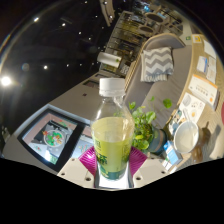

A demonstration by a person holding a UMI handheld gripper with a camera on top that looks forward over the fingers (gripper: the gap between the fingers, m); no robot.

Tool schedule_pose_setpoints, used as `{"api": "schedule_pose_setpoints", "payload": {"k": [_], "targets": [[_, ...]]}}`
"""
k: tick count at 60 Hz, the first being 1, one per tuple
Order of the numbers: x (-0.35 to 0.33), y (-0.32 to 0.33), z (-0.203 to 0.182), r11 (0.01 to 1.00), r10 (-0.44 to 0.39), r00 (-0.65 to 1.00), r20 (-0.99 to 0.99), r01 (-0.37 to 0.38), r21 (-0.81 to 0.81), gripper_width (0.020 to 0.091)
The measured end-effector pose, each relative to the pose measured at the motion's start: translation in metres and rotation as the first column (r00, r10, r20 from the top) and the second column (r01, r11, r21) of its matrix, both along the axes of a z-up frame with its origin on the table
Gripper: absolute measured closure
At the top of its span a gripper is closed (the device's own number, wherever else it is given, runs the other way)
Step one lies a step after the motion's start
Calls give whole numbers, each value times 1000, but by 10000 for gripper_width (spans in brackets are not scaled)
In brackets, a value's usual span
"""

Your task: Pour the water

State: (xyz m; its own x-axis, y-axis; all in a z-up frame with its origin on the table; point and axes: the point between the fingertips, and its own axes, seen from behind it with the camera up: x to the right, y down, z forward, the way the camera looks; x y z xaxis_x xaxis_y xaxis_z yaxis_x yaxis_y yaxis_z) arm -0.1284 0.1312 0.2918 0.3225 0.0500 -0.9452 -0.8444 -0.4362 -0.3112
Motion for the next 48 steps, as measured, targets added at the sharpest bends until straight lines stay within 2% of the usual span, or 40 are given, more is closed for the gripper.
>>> {"api": "schedule_pose_setpoints", "payload": {"k": [6,11,16,20,30,36,48], "targets": [[50,-12,35,991,-71,947,314,30,133,717],[88,-12,39,979,-153,838,524,57,195,718],[137,-19,28,971,-219,692,688,83,226,717],[170,-22,6,970,-239,567,789,94,226,717],[231,-39,-86,985,-164,376,912,114,130,719],[251,-46,-143,990,-99,356,929,128,57,718],[271,-58,-217,989,-10,342,940,140,-40,717]]}}
